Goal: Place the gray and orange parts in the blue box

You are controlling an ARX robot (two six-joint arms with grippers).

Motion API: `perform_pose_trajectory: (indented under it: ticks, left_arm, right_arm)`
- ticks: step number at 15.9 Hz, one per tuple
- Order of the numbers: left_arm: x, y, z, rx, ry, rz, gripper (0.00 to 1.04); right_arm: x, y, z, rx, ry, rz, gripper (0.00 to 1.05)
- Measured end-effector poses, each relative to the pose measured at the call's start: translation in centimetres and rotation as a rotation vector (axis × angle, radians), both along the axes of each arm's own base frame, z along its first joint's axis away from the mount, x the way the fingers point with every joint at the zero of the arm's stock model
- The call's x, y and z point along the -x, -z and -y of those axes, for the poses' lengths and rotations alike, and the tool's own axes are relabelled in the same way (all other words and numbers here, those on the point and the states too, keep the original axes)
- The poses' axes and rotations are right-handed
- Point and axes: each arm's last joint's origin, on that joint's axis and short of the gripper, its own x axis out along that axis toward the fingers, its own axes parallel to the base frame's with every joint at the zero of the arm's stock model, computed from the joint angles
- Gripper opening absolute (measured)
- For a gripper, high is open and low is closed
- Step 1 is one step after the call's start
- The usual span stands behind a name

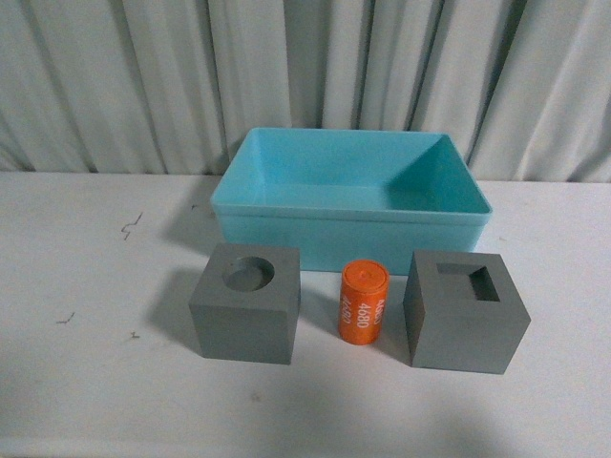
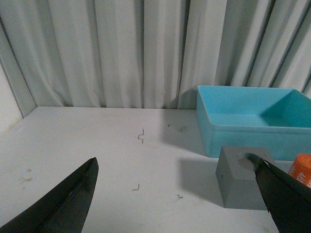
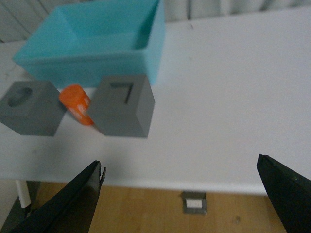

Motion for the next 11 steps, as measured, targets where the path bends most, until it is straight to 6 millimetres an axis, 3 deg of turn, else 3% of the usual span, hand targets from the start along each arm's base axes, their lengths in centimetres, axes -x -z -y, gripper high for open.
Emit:
perform_pose_trajectory:
  ticks: [2, 3, 5, 7, 11]
  left_arm:
    - [0.0, 0.0, 0.0, 0.0, 0.0, 0.0, 0.98]
    - [0.0, 0.0, 0.0, 0.0, 0.0, 0.0, 0.98]
    - [0.0, 0.0, 0.0, 0.0, 0.0, 0.0, 0.98]
    - [0.0, 0.0, 0.0, 0.0, 0.0, 0.0, 0.98]
    - [0.0, 0.0, 0.0, 0.0, 0.0, 0.0, 0.98]
  right_arm:
    - [-4.6, -2.8, 1.9, 0.059, -0.089, 0.088, 0.98]
    - [-7.3, -3.0, 2.9, 0.072, -0.091, 0.093, 0.98]
    - [-12.1, -0.9, 3.5, 0.052, -0.069, 0.011, 0.98]
    - [-14.5, 1.9, 2.0, 0.025, -0.058, -0.087, 0.98]
    - [-15.8, 3.5, -2.6, 0.024, -0.122, -0.137, 0.98]
